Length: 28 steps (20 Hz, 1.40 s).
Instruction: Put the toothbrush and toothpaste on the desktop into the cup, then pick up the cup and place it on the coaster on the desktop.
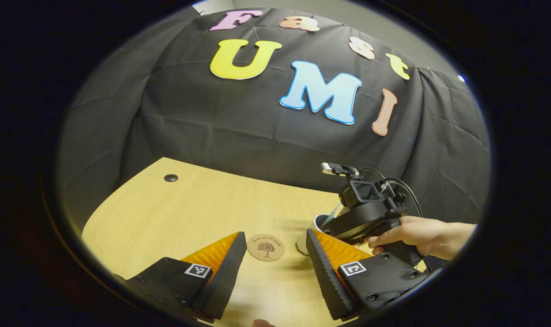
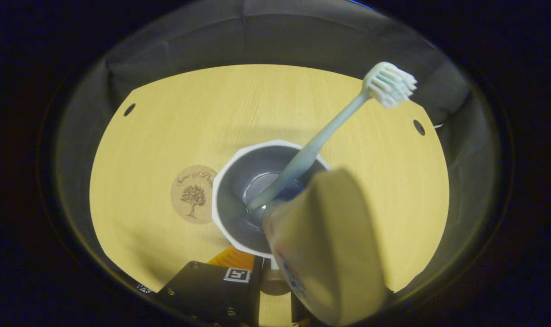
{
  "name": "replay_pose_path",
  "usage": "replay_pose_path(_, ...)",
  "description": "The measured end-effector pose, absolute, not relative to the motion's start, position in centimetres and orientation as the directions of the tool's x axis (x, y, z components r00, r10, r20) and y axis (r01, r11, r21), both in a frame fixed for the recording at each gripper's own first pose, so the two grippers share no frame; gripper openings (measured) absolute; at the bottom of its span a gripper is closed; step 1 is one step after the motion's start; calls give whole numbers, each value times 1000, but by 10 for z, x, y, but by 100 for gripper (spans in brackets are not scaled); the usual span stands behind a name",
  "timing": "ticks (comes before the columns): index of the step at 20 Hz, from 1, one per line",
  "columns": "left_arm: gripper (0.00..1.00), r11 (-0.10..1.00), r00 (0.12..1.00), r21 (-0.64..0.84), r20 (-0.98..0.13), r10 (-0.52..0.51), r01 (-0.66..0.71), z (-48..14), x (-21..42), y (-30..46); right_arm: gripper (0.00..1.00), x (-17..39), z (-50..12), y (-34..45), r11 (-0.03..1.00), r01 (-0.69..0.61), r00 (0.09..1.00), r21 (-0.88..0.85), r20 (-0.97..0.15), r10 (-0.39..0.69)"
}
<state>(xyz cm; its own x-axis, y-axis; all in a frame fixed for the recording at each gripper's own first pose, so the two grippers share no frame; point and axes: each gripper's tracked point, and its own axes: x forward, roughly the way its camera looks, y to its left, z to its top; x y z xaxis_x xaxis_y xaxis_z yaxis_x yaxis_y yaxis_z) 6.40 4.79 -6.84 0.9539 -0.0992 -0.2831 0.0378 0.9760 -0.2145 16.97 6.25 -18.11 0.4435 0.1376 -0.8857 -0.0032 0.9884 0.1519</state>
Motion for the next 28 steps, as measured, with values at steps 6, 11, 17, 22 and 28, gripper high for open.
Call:
replay_pose_path(6, 87, 977, 950, -211, -305, -60, -7, -81, 49, 73, 26, 168, -172, 96, 986, -68, 465, 155, -869, 169)
replay_pose_path(11, 87, 977, 947, -209, -321, -24, -46, -87, 34, 95, 26, 173, -166, 124, 981, -123, 482, 149, -855, 190)
replay_pose_path(17, 88, 973, 946, -214, -324, 16, -90, -87, 20, 121, 25, 181, -163, 153, 976, -169, 471, 134, -859, 200)
replay_pose_path(22, 87, 965, 941, -228, -335, 47, -130, -92, 9, 138, 25, 188, -174, 170, 975, -183, 427, 122, -884, 191)
replay_pose_path(28, 88, 959, 937, -239, -345, 62, -151, -97, 4, 144, 26, 182, -174, 166, 976, -181, 413, 118, -892, 184)
